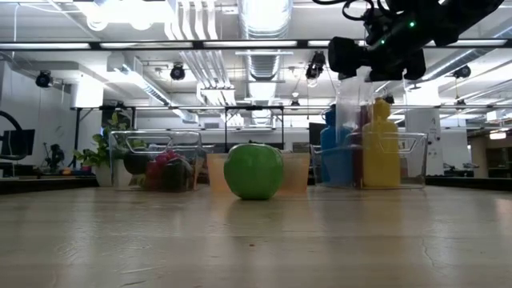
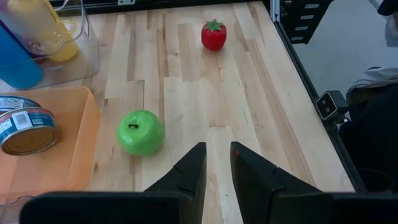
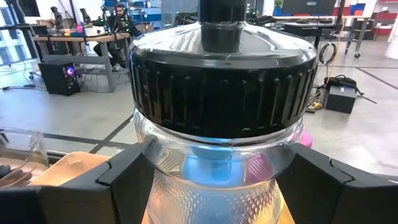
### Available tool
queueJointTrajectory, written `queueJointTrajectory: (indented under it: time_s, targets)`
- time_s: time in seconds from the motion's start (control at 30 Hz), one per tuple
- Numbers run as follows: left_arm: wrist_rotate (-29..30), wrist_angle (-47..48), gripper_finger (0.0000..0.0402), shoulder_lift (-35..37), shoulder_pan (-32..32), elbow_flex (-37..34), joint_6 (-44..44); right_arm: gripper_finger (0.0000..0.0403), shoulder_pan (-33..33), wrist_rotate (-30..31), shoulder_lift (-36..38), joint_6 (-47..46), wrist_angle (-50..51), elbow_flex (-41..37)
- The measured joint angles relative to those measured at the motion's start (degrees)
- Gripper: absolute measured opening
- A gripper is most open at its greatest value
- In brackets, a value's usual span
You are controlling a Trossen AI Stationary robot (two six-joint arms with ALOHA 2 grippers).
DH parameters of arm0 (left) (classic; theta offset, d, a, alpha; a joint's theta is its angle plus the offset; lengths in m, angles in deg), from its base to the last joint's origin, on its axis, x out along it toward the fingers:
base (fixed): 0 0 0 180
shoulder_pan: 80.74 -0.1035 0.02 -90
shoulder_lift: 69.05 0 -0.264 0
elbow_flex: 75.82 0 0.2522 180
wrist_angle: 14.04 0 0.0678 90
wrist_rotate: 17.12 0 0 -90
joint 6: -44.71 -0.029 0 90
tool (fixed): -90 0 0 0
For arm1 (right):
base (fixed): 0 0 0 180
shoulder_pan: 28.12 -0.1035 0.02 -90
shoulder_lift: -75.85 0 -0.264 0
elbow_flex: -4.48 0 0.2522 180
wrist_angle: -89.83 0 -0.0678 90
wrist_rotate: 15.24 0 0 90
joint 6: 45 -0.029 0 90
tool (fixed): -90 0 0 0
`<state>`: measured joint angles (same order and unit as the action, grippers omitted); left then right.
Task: Pick & Place Food Item
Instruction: Put the transparent water bottle into the right transparent bin
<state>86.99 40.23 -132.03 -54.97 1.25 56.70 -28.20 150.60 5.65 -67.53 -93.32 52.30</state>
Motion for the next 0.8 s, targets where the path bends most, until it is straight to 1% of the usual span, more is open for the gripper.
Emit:
queueJointTrajectory:
  time_s: [0.53, 0.7, 0.8]
  targets:
    - [0.0, 0.0, 0.0077, -0.01, -0.01, 0.0, 0.02, 0.029, 0.0, 0.56, -0.07, -0.04, 0.16, -0.26]
    - [0.0, 0.0, 0.0077, 0.0, 0.0, 0.0, 0.02, 0.029, 0.0, 0.45, -0.07, -3.82, 0.34, -1.92]
    - [0.01, 0.0, 0.0077, 0.0, -0.01, 0.0, 0.02, 0.029, 0.0, 0.39, -0.07, -4.45, 0.46, -2.68]
